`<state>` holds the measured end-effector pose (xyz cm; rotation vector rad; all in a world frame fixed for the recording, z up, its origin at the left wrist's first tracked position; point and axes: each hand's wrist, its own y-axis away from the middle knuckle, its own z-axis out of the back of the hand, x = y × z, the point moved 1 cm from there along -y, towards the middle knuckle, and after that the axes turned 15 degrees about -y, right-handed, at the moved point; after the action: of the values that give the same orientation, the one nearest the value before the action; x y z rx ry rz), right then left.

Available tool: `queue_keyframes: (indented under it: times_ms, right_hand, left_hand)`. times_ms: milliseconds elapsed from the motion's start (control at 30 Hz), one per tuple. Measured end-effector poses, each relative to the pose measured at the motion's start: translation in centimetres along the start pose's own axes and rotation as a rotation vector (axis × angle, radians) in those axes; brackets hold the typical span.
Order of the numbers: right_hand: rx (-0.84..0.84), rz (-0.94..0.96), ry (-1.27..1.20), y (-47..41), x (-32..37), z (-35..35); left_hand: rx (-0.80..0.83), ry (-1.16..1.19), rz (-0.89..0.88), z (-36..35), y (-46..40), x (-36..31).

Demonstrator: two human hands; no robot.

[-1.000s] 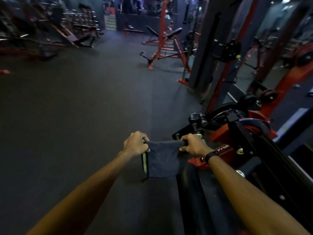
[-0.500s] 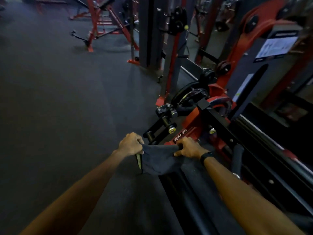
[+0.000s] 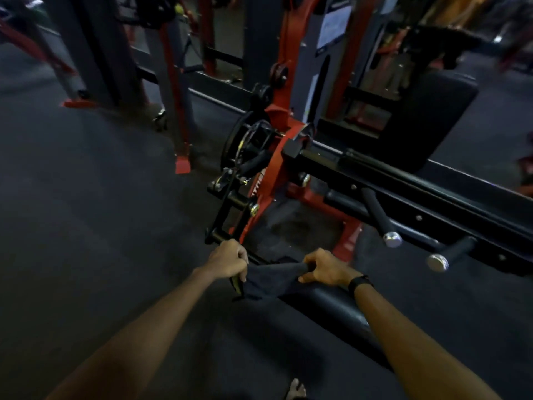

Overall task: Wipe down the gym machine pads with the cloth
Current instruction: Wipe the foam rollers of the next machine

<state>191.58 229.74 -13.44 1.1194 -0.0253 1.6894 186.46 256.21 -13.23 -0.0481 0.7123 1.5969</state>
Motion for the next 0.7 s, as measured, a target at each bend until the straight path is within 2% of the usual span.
queue_keyframes:
  times_ms: [100,233,300,367,433,500,600,700]
  right_hand:
    - [-0.035,-0.098,-0.131,1.9,-1.4,-1.0]
    - [0.001,-0.267,-0.265,3.1,-3.4,-1.4]
    - [-0.002,-0.323,-0.336,3.1,-3.9,-1.2]
    - [-0.055,-0.371,-0.391,2.2,-4.5,-0.7]
    - [-0.152,-0.377,-0.382,0.5,-5.7,-0.3]
    - [-0.247,-0.393,-0.301,-1.6,-7.2,0.0]
    - [-0.284,-0.47,-0.139,-4.6,-8.4,-1.1]
    - [-0.37,-0.398,-0.029,-7.2,-7.1,-3.6]
  left_hand:
    - [0.151,-0.039,-0.09,-0.7,-1.9,-1.0]
    - [0.346,-0.05,-0.237,-2.1,-4.3,-2.5]
    - [0.382,-0.064,-0.267,-2.4,-5.6,-3.5]
    - [0.356,-0.066,-0.229,-2.5,-7.5,-4.7]
    - [0.256,-0.081,-0.152,-2.7,-9.8,-5.1]
    - [0.218,-0.078,-0.064,-3.1,-12.1,-5.0]
    - [0.227,-0.096,-0.02,-3.5,-14.9,-4.2]
    - [0.199,-0.067,-0.005,-3.9,-16.3,-2.9]
